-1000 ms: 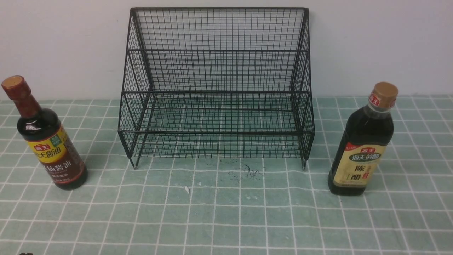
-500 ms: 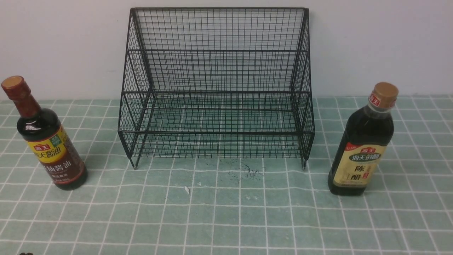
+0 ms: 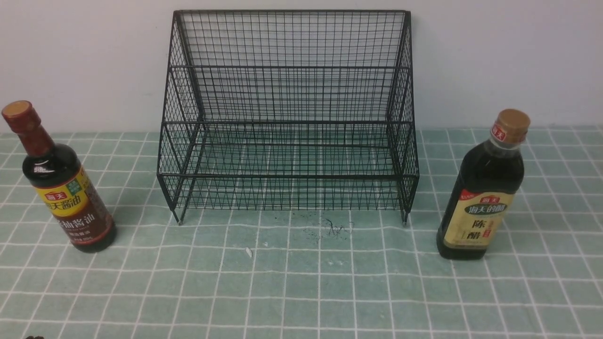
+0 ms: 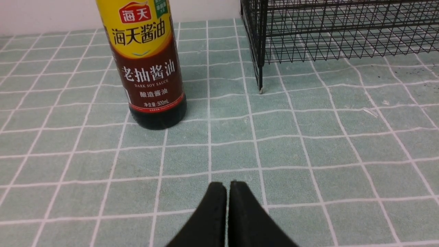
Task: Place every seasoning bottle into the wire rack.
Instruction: Use the right arm to grab the condiment bottle closest to it
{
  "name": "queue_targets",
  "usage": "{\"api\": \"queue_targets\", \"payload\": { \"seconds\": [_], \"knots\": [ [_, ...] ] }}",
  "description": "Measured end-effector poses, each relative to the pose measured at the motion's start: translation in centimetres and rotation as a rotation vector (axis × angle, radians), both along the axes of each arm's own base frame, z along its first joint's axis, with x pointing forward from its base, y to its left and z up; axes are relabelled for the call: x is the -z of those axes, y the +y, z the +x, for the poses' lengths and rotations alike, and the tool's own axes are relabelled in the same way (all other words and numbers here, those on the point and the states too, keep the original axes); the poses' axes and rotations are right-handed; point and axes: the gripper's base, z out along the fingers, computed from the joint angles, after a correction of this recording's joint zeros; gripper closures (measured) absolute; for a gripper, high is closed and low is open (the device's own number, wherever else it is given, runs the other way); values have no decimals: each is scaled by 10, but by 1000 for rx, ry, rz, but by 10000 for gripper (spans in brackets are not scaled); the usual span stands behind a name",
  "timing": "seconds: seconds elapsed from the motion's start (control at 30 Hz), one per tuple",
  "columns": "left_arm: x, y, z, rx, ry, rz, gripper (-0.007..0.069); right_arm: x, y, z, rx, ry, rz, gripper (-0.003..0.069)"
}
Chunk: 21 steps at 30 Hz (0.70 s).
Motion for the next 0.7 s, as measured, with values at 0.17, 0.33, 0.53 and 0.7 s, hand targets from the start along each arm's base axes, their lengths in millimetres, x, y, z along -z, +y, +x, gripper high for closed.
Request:
{"api": "queue_targets", "payload": {
  "seconds": [0.17, 0.33, 0.53, 0.7],
  "knots": [
    [0, 0, 0, 0, 0, 0, 631, -10, 10, 43, -60, 17, -22, 335],
    [0, 0, 0, 0, 0, 0, 631, 9, 36, 74, -153, 57, -71, 194],
    [0, 0, 0, 0, 0, 0, 631, 37, 49, 99, -156, 132, -182, 95],
    [0, 0, 0, 0, 0, 1, 631, 55, 45, 114, -80, 195, -234, 85]
  ]
}}
